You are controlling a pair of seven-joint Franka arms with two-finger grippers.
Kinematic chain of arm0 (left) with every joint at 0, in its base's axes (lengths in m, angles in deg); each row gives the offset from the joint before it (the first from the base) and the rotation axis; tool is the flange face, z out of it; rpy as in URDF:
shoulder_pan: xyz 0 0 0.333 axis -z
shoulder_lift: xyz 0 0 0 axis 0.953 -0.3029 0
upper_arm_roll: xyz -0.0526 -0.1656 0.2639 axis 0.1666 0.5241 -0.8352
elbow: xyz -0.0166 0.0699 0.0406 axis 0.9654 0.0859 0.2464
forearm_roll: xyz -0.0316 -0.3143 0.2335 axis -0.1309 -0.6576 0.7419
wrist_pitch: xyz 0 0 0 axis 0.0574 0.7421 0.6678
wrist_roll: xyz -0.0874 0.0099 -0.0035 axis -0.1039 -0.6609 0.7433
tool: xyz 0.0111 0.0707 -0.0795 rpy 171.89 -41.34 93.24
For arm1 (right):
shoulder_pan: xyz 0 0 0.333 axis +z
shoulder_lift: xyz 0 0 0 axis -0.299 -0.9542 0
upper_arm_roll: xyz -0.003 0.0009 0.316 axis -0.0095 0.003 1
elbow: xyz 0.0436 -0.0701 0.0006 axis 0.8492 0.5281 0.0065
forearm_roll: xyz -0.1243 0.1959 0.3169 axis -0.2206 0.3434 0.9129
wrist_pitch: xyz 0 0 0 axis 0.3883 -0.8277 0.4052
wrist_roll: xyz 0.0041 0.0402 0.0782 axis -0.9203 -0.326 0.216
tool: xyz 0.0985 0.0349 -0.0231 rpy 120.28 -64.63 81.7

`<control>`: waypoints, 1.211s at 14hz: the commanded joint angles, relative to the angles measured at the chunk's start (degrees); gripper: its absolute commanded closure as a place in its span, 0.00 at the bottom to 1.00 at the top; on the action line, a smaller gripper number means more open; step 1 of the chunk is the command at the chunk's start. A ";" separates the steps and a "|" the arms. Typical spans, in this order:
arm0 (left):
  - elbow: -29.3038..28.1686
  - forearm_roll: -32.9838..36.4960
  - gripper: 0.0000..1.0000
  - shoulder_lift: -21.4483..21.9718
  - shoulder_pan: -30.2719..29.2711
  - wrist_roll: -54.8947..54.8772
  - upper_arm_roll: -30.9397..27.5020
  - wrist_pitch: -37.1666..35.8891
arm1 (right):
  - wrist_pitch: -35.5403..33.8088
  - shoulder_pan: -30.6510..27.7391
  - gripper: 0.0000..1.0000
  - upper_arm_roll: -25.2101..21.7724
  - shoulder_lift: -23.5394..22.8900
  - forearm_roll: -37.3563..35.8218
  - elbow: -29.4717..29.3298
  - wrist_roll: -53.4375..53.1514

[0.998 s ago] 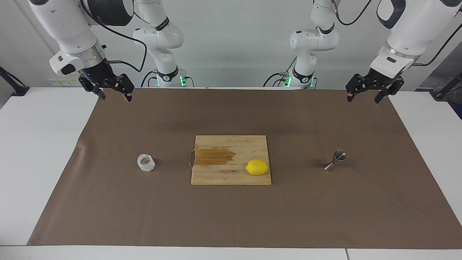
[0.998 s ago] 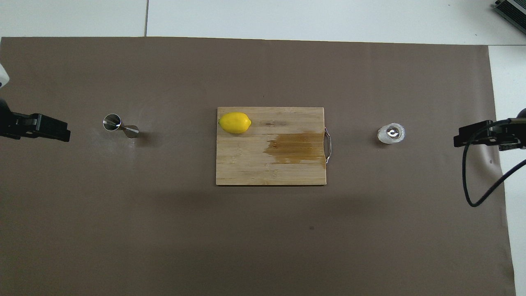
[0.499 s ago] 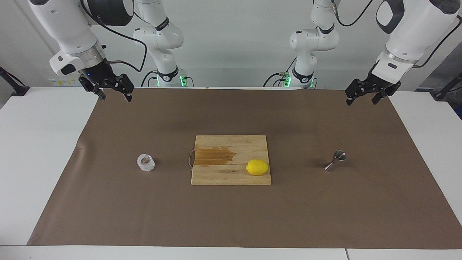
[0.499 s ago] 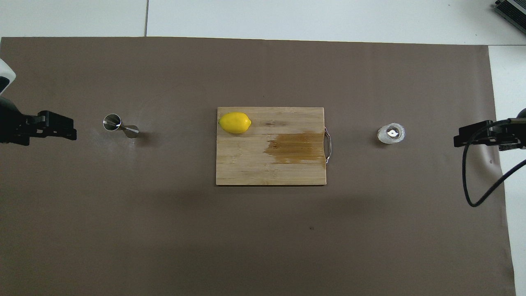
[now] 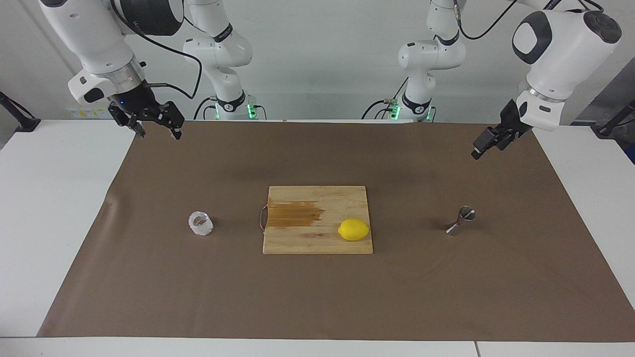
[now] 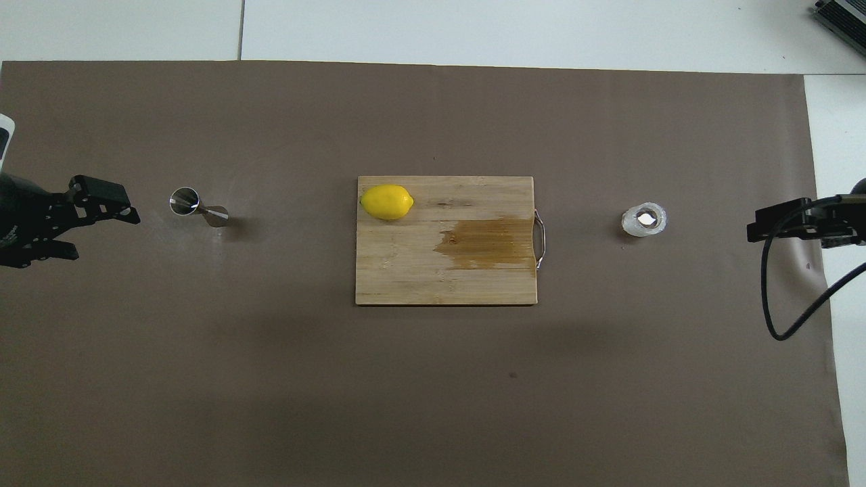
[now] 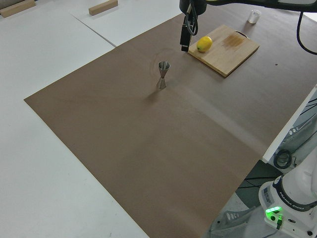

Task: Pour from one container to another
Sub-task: 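Open the left gripper beside the small metal cup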

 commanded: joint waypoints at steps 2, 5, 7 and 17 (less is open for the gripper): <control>-7.51 -2.12 0.00 1.86 -0.82 7.34 -0.01 6.94 | -0.35 -0.45 0.00 0.38 0.51 -0.17 0.16 -0.68; -10.59 -3.87 0.00 1.24 -2.04 12.11 -0.01 11.96 | -0.35 -0.45 0.00 0.38 0.51 -0.17 0.16 -0.68; -12.17 -5.27 0.00 1.15 -2.22 14.55 -0.01 14.59 | -0.35 -0.45 0.00 0.46 0.51 -0.26 0.16 -0.68; -14.46 -8.80 0.00 -0.44 -1.44 34.25 -0.01 21.83 | -0.35 -0.54 0.00 0.38 0.51 -0.17 0.16 -0.68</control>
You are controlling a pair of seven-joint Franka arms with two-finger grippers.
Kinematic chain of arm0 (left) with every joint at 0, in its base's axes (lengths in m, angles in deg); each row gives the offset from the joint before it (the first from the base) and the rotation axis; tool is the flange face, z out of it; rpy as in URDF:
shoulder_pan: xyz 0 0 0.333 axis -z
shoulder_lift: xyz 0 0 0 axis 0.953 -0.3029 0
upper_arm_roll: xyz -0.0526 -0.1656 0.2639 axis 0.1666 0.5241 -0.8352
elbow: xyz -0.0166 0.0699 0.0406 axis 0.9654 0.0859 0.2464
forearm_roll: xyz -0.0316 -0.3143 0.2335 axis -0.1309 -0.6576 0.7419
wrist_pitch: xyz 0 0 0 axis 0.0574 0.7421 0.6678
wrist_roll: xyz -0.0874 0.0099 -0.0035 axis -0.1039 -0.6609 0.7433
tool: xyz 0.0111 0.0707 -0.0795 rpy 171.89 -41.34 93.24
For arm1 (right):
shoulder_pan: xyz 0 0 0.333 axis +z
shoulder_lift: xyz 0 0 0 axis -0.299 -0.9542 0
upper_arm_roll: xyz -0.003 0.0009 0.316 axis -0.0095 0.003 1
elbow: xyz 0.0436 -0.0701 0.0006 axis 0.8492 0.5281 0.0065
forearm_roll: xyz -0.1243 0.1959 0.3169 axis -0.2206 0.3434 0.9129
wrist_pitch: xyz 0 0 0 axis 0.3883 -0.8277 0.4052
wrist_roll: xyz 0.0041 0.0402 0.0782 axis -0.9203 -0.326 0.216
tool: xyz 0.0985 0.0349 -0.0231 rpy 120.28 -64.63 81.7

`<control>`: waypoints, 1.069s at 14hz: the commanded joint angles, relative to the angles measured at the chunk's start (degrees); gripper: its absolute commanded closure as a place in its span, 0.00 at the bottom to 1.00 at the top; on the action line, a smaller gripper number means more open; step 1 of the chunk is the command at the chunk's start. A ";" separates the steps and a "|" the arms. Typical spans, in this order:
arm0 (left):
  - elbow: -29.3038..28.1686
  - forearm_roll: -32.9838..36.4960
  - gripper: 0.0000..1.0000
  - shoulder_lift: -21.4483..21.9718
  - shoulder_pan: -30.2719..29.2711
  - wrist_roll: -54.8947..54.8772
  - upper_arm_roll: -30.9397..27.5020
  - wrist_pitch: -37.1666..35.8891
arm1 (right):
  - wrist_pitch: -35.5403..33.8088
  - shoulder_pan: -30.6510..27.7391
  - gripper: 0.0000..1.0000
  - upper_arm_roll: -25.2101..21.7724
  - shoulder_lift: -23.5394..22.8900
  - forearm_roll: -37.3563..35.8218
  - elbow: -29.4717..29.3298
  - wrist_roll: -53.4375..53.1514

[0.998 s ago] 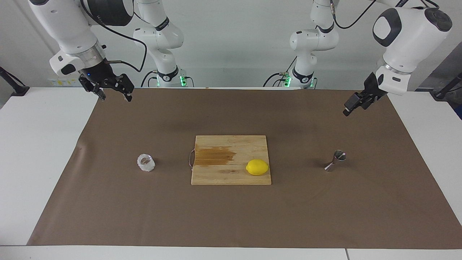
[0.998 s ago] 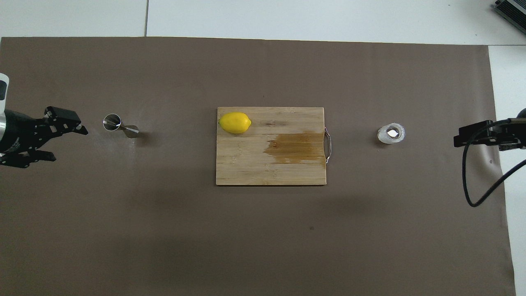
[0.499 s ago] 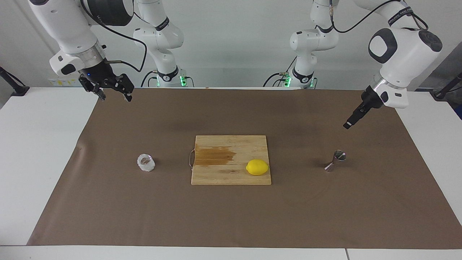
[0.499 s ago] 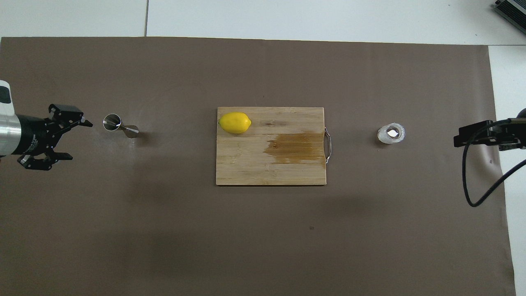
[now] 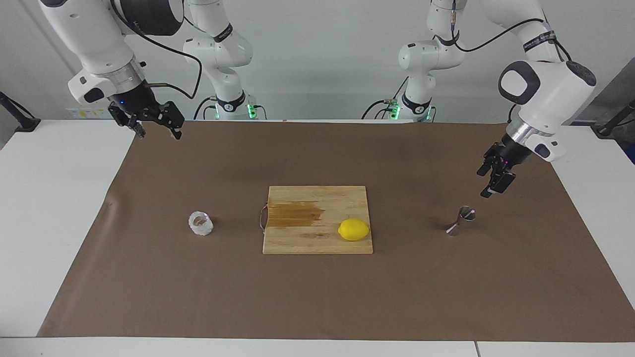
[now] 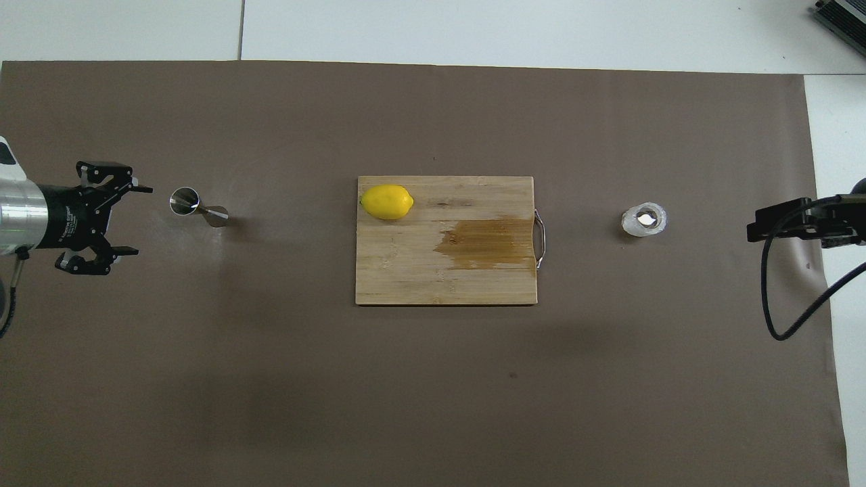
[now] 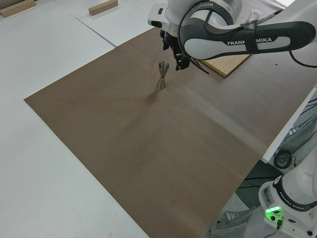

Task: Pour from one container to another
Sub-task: 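Open the left gripper beside the small metal cup, then move the left gripper around the metal cup and close it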

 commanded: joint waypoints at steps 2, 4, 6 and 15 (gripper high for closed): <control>-1.18 -0.74 0.00 1.08 0.00 1.56 0.11 -1.81 | -0.35 -0.45 0.00 0.38 0.51 -0.17 0.16 -0.68; -0.83 -1.36 0.00 0.81 -1.14 1.48 0.11 -2.06 | -0.35 -0.45 0.00 0.38 0.51 -0.26 0.16 -0.68; -0.48 -8.17 0.00 -1.28 -2.46 1.56 0.02 -2.33 | -0.35 -0.45 0.00 0.38 0.51 -0.26 0.16 -0.68; 3.21 -29.64 0.00 -11.48 -4.84 2.09 -1.13 1.62 | -0.35 -0.45 0.00 0.38 0.51 -0.26 0.16 -0.68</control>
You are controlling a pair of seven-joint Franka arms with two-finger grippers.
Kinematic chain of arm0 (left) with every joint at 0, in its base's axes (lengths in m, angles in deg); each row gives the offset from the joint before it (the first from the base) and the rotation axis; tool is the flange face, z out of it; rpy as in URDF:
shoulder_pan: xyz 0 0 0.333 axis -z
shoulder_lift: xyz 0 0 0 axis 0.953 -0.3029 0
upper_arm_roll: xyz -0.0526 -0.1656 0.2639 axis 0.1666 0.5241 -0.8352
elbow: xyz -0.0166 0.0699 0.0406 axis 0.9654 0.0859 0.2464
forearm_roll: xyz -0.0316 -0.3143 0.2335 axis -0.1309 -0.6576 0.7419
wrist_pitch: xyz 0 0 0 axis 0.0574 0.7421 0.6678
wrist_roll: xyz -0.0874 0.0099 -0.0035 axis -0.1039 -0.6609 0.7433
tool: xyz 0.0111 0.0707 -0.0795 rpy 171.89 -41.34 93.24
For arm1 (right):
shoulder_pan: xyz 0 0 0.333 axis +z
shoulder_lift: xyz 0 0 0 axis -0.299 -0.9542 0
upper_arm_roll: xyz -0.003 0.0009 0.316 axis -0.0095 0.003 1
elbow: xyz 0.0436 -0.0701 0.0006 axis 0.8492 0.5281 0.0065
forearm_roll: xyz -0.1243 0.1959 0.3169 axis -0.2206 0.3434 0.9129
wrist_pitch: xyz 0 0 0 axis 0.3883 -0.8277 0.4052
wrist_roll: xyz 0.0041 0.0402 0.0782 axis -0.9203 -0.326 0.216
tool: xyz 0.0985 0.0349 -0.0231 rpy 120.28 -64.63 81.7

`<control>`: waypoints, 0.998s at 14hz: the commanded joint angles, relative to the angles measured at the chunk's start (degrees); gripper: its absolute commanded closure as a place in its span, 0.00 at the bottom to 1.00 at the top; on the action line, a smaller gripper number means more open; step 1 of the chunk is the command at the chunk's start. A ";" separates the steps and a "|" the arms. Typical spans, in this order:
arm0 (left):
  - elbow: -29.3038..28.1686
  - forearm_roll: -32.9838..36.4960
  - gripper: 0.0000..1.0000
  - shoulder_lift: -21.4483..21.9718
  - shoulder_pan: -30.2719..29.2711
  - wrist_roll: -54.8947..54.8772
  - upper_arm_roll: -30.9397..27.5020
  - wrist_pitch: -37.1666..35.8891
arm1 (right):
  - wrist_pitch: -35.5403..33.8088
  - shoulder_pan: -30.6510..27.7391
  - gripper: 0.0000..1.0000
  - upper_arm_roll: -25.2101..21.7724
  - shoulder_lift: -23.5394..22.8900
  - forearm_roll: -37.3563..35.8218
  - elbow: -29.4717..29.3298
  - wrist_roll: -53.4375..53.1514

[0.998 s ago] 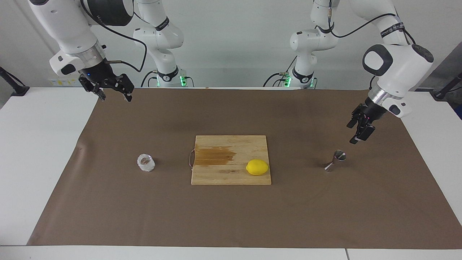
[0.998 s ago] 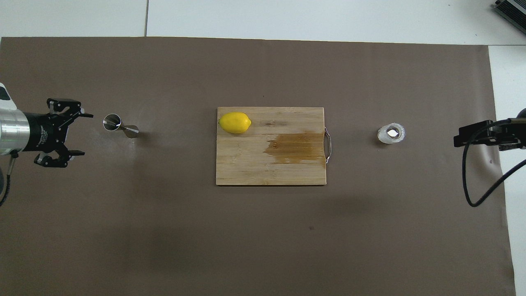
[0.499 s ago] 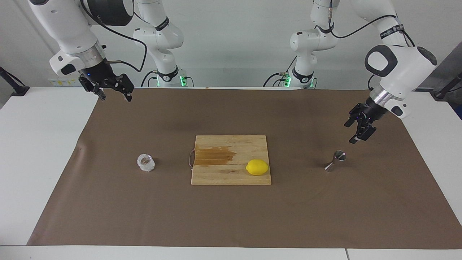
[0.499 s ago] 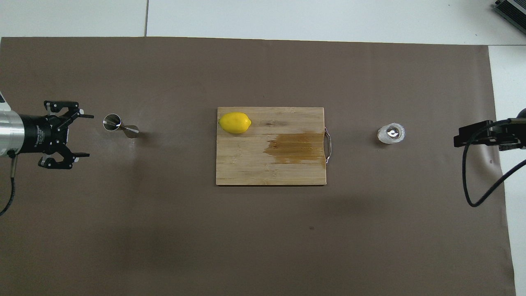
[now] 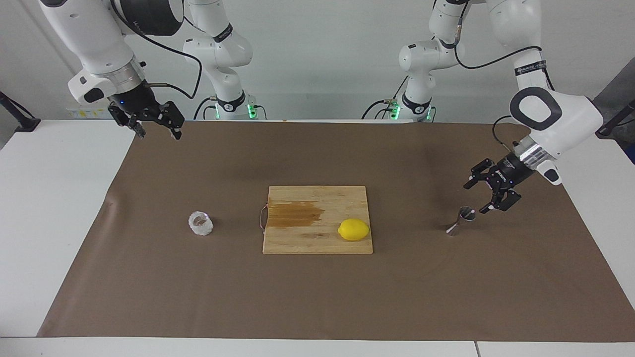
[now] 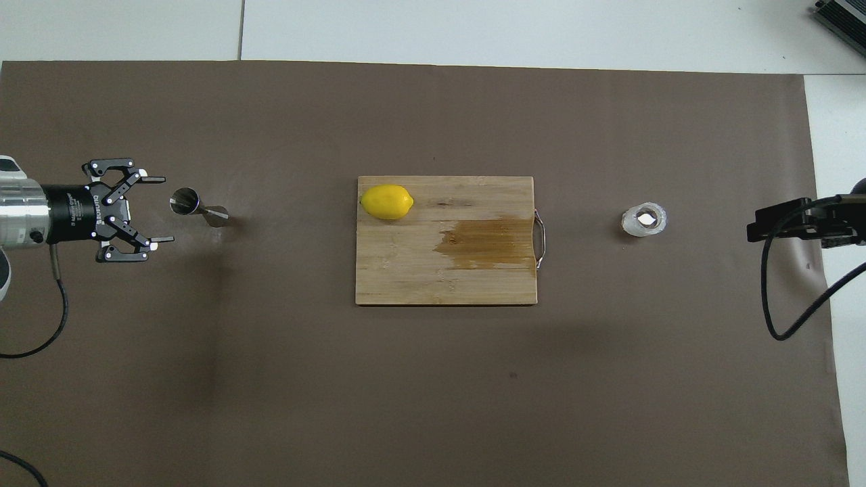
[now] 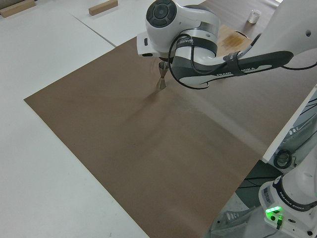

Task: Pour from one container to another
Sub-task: 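Move the left gripper around the metal cup and close it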

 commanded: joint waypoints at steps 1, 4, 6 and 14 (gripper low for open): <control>1.66 -4.96 0.00 -2.75 -0.78 0.63 0.02 2.63 | -0.35 -0.45 0.00 0.38 0.51 -0.26 0.16 -0.68; 1.66 -10.41 0.00 -4.42 -0.78 0.63 0.02 4.92 | -0.35 -0.45 0.00 0.38 0.51 -0.26 0.16 -0.68; 1.13 -11.13 0.00 -5.04 -0.51 0.46 0.10 5.98 | -0.35 -0.45 0.00 0.38 0.51 -0.17 0.16 -0.68; -0.80 -12.63 0.00 -4.70 0.10 0.37 0.10 6.95 | -0.35 -0.45 0.00 0.38 0.51 -0.26 0.16 -0.68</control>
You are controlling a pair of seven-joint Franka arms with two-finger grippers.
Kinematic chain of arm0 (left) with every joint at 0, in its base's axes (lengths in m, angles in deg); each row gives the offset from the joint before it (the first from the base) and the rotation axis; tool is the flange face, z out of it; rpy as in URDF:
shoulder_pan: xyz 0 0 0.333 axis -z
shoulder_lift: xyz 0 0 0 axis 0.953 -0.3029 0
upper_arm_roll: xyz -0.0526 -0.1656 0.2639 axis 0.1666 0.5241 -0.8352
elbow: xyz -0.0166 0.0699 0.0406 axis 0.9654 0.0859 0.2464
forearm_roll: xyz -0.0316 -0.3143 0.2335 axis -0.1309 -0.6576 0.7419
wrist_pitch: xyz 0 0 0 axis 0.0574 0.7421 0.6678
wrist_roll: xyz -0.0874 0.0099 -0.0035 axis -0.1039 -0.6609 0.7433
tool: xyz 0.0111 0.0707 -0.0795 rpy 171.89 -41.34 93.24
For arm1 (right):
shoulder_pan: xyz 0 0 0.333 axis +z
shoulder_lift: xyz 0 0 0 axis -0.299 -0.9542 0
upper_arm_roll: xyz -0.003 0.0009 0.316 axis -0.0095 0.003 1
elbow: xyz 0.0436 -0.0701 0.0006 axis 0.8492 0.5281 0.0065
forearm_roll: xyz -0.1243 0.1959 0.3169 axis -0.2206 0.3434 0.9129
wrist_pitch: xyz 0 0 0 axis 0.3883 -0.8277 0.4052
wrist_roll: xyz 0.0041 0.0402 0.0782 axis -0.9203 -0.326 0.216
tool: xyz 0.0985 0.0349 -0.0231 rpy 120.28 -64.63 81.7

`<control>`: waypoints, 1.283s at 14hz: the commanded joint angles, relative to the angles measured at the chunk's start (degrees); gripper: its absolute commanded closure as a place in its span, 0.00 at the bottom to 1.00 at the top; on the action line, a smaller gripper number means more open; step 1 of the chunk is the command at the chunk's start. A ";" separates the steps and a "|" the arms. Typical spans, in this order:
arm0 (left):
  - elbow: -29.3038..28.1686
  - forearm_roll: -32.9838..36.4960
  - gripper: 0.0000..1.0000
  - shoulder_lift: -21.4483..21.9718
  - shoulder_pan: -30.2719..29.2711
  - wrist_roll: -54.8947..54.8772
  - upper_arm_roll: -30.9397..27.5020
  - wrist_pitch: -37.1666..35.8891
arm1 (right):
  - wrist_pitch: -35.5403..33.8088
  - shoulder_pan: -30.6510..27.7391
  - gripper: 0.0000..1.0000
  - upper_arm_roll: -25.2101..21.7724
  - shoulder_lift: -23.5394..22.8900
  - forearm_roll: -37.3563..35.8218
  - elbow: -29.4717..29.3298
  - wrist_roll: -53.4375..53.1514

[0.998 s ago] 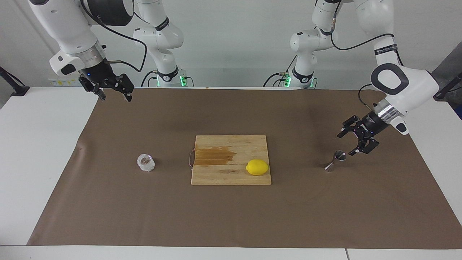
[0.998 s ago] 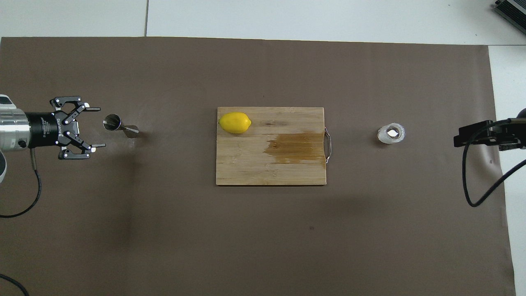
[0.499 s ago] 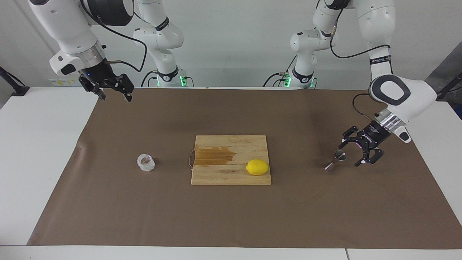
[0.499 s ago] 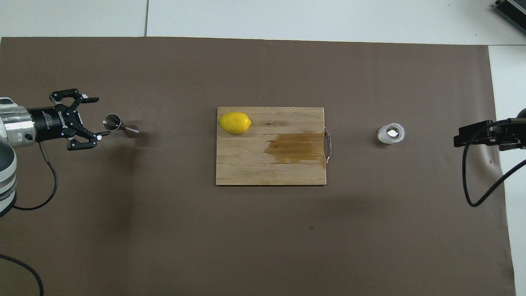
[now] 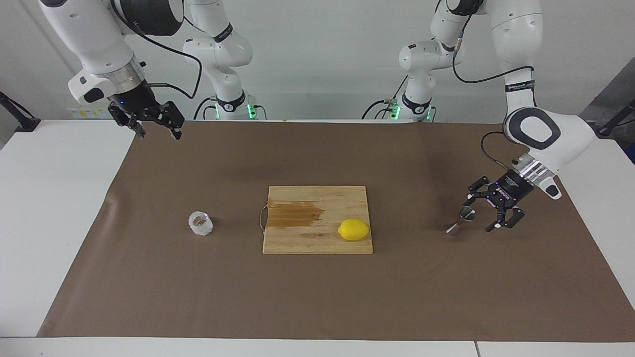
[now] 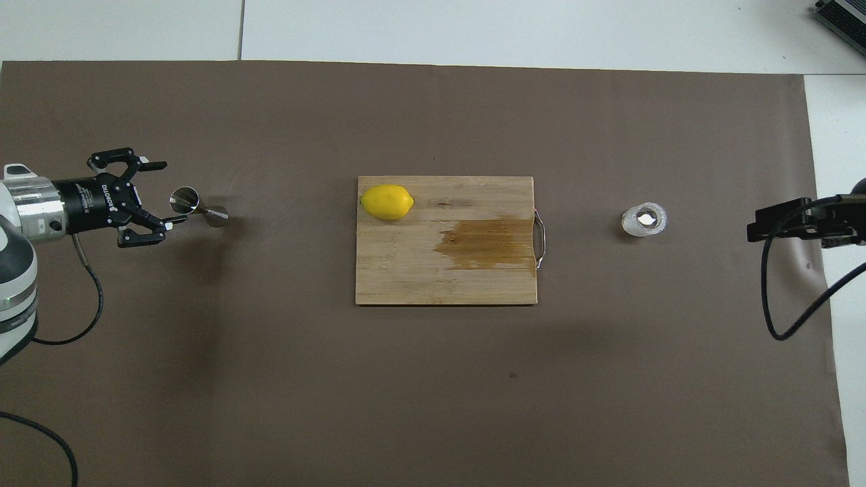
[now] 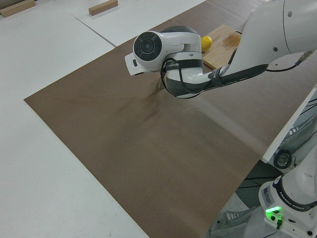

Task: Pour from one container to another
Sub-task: 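Move the left gripper around the metal cup and close it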

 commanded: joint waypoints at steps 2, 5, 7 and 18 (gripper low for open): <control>-1.16 -1.23 0.00 0.32 0.33 0.34 0.03 0.57 | -0.35 -0.45 0.00 0.38 0.51 -0.26 0.16 -0.68; -1.33 -1.23 0.00 0.58 0.33 0.43 0.03 -1.18 | -0.35 -0.45 0.00 0.38 0.51 -0.26 0.16 -0.68; -1.42 -1.23 0.00 0.67 0.42 0.43 0.03 -1.28 | -0.35 -0.45 0.00 0.38 0.51 -0.17 0.16 -0.68; -3.09 -1.14 0.00 1.11 1.82 -0.19 0.03 -0.31 | -0.35 -0.45 0.00 0.38 0.51 -0.26 0.16 -0.68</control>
